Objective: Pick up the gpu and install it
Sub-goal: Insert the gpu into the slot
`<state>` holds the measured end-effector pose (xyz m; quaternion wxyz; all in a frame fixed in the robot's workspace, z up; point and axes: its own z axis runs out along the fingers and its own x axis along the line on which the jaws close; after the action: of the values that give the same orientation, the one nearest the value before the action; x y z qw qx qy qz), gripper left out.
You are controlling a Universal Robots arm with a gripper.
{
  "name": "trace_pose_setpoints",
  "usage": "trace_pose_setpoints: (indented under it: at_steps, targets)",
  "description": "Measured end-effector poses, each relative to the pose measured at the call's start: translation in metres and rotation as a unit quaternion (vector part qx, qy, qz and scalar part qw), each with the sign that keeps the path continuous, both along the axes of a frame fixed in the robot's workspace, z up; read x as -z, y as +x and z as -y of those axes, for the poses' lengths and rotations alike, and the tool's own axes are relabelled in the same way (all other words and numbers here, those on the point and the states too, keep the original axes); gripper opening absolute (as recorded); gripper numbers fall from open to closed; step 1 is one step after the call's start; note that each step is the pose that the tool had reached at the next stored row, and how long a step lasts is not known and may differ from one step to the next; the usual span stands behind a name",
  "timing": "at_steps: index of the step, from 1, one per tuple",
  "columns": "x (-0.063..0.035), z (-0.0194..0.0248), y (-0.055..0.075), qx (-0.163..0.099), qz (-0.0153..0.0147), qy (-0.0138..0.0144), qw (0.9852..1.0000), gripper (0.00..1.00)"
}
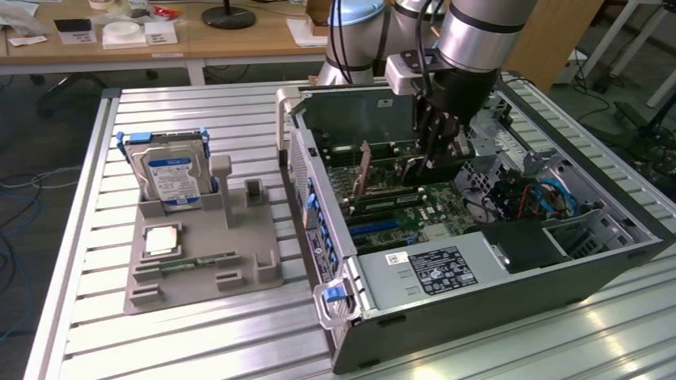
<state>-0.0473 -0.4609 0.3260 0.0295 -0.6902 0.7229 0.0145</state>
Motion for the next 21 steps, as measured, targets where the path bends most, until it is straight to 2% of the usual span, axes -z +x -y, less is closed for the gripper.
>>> trace_pose_setpoints:
  at_steps: [16,21]
  targets:
    - [0.0029,0.0007,-0.001,0.0,0.0,0.0001,1.0,0.27]
    - [0.0097,0.0007,-0.002,0.0,0.0,0.0,1.0,0.27]
